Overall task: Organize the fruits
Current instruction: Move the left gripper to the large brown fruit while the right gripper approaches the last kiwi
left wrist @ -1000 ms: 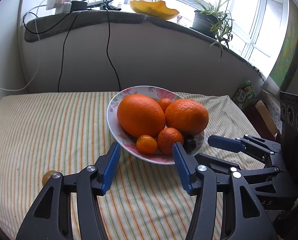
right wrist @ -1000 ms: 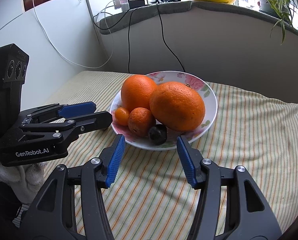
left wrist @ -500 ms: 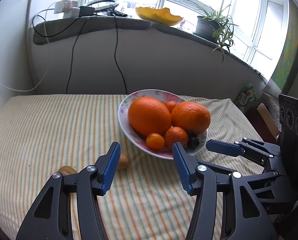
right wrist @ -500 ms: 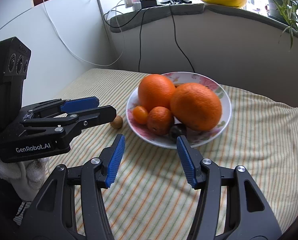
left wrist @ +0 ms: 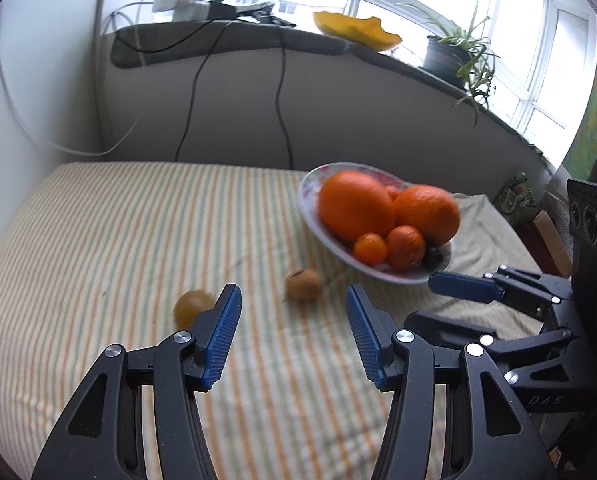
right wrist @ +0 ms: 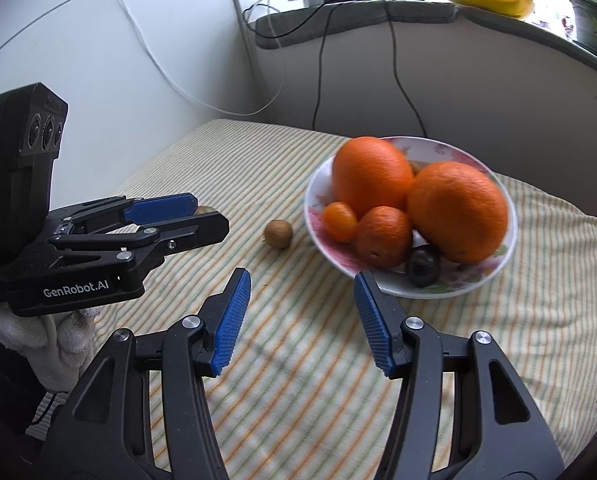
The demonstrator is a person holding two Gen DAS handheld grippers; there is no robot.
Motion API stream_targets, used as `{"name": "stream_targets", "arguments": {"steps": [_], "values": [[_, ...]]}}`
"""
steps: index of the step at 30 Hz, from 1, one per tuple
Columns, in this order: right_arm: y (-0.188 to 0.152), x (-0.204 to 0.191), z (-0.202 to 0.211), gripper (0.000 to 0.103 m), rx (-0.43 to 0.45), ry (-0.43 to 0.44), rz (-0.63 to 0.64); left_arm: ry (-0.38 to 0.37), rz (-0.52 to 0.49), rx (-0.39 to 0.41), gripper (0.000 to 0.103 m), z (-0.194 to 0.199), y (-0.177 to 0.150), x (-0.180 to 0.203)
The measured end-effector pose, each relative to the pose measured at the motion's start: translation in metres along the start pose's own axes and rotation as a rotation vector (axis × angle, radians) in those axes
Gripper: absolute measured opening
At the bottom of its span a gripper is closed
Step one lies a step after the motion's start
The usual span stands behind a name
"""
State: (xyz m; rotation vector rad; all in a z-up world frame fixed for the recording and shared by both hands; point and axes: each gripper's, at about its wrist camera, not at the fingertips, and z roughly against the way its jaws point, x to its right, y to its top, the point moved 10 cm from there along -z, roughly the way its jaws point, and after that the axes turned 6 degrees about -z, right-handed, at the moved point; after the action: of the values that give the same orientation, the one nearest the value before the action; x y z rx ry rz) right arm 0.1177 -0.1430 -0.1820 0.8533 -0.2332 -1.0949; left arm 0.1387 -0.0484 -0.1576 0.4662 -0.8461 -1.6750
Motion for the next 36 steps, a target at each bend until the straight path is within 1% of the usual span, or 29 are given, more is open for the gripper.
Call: {"name": "stream_targets", "arguments": {"steps": [5, 10, 11, 12, 14, 17, 25, 27, 31, 33, 36], "values": [[-0.003, -0.012, -0.013, 0.056, -0.025, 0.017, 0.018, 0.034, 0.031, -0.013, 0.053, 0.004, -0.014, -0.022], [0.0, -0.019, -0.03, 0.056, -0.042, 0.024, 0.008, 0.062, 0.074, -0.017, 0.053, 0.007, -0.022, -0.047], [0.001, -0.022, -0.033, 0.054, -0.048, 0.05, 0.004, 0.065, 0.082, -0.018, 0.053, 0.006, -0.024, -0.051], [0.002, -0.023, -0.035, 0.052, -0.052, 0.053, -0.001, 0.065, 0.087, -0.018, 0.053, 0.006, -0.025, -0.054], [0.002, -0.025, -0.042, 0.05, -0.061, 0.053, -0.012, 0.065, 0.093, -0.019, 0.053, 0.005, -0.026, -0.058], [-0.004, -0.025, -0.044, 0.047, -0.068, 0.041, -0.028, 0.058, 0.099, -0.019, 0.053, 0.003, -0.027, -0.061], [0.005, -0.031, -0.064, 0.045, -0.073, -0.008, -0.047, 0.02, 0.089, -0.016, 0.053, -0.003, -0.025, -0.061], [0.007, -0.033, -0.069, 0.038, -0.076, -0.023, -0.05, 0.009, 0.082, -0.016, 0.053, -0.004, -0.024, -0.061], [0.012, -0.036, -0.078, 0.037, -0.074, -0.05, -0.058, -0.003, 0.075, -0.013, 0.053, -0.006, -0.023, -0.061], [0.013, -0.036, -0.083, 0.037, -0.074, -0.08, -0.049, -0.011, 0.075, -0.015, 0.053, -0.008, -0.023, -0.061], [0.014, -0.037, -0.088, 0.036, -0.082, -0.092, -0.048, -0.021, 0.074, -0.021, 0.053, -0.011, -0.024, -0.061]]}}
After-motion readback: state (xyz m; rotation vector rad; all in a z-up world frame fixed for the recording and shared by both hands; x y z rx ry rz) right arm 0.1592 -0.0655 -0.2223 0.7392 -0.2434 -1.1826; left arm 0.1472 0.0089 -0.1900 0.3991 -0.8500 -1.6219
